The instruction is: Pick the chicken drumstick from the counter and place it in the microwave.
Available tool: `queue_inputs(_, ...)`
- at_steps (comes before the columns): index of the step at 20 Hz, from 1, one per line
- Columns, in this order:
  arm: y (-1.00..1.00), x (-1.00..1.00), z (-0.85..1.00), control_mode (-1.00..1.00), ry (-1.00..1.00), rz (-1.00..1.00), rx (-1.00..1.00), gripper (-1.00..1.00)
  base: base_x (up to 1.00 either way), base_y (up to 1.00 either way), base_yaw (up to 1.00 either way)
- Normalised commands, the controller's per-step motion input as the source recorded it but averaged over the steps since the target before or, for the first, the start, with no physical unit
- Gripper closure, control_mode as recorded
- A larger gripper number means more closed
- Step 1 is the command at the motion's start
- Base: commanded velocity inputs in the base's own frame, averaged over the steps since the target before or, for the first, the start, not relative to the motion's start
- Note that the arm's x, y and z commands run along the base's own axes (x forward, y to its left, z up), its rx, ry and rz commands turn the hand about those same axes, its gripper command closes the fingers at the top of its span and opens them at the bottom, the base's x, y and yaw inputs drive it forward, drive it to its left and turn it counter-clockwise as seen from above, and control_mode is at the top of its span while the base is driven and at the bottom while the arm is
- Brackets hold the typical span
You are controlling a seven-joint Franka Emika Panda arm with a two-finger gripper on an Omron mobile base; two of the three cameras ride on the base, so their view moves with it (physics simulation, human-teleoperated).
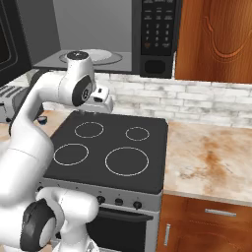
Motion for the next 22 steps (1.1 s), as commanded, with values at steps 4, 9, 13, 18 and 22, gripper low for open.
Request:
queue_inputs(4,0.0,-0.18,-0.01,-1.0,-0.03,0.03,0.0,-1.0,0.0,0.0,0.0)
queue_inputs(9,0.39,-0.75,-0.37,-1.0,-0.16,0.46,0.09,-1.0,0.0,0.0,0.0)
queue_inputs(13,0.7,-0.58,-0.43,-1.0,-0.15,0.68,0.14,-1.0,0.0,0.0,0.0)
queue_inputs(18,0.99,0.11,-0.33,-1.0,-0.09,0.53,0.08,-1.0,0.0,0.0,0.0)
queue_inputs(22,1.0,0.11,-0.68,-1.0,0.0,0.32,-0.04,-1.0,0.0,0.0,0.0)
